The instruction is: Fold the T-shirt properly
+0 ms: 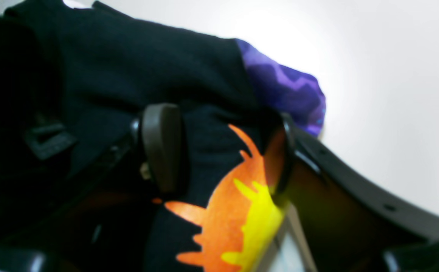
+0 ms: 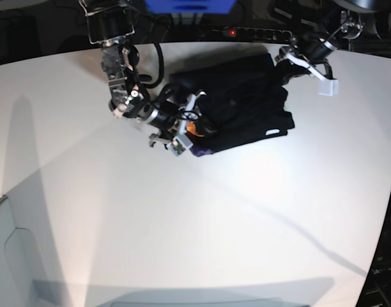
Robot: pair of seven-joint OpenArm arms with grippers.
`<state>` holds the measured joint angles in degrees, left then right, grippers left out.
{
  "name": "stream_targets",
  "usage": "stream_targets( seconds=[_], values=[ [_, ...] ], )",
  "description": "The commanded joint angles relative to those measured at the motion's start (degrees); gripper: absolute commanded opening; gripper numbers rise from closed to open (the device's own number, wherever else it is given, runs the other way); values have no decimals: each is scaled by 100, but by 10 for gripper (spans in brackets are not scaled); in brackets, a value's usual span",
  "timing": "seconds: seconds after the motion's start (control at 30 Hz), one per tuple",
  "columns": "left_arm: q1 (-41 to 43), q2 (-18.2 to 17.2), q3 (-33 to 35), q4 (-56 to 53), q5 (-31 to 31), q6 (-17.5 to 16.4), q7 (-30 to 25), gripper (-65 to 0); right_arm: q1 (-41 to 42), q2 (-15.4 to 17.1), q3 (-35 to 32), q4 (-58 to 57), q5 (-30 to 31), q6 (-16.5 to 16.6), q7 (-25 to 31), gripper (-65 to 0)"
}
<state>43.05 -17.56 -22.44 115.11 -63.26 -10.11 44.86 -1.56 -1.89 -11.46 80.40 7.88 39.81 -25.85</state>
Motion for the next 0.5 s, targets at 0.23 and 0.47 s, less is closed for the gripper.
stream_targets(
  seconds=[0.23,0.47],
  values=[
    [315,-112,41,45,-122,-13,-33,-646,134,0,8,52,-54,19,-31,-341],
    [350,-138,103,45,-122,-13,916,-644,143,0,8,52,-54,19,-31,-340]
  ],
)
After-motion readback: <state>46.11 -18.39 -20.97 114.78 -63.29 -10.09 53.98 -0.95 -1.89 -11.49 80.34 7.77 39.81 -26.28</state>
